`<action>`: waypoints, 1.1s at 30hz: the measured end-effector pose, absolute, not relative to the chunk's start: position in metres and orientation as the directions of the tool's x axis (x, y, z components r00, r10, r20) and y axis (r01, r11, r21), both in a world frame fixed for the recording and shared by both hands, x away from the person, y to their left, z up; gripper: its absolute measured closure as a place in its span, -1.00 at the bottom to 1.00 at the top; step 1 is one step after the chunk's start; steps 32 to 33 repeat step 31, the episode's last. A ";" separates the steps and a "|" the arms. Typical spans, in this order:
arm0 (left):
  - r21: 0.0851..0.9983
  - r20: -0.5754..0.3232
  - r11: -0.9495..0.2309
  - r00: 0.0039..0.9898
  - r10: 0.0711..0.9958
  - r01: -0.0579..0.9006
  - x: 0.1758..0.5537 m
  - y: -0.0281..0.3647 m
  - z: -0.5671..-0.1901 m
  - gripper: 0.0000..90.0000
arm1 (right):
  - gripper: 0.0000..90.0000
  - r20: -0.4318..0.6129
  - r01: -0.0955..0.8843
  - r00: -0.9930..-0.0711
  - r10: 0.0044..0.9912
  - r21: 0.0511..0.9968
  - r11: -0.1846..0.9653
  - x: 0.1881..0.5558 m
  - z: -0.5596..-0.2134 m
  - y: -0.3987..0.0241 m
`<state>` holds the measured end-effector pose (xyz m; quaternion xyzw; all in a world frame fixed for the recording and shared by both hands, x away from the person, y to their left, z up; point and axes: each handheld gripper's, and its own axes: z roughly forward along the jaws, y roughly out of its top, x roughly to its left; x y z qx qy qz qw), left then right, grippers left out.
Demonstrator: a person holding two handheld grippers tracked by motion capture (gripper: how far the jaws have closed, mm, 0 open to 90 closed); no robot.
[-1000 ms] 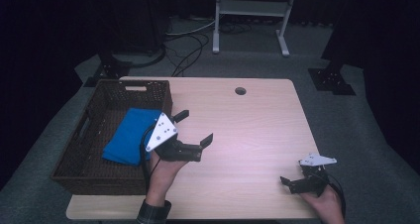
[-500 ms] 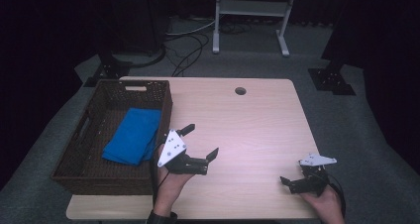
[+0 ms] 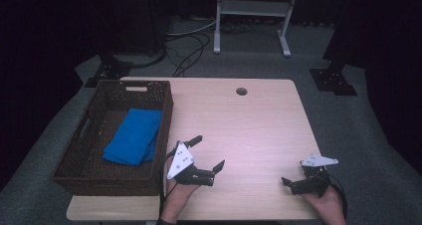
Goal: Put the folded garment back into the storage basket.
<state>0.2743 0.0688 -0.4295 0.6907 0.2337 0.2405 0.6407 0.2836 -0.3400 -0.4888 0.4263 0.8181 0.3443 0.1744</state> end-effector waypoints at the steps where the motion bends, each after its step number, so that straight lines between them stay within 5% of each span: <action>1: 0.997 0.035 -0.075 0.776 0.630 0.017 0.274 0.068 -0.433 -1.00 | -1.00 0.008 0.578 -0.575 0.818 0.712 0.399 0.284 -0.489 -0.340; 33: 0.995 -0.008 -0.070 0.778 0.628 0.067 0.275 0.066 -0.483 -1.00 | -1.00 0.009 0.580 -0.571 0.821 0.712 0.396 0.283 -0.489 -0.340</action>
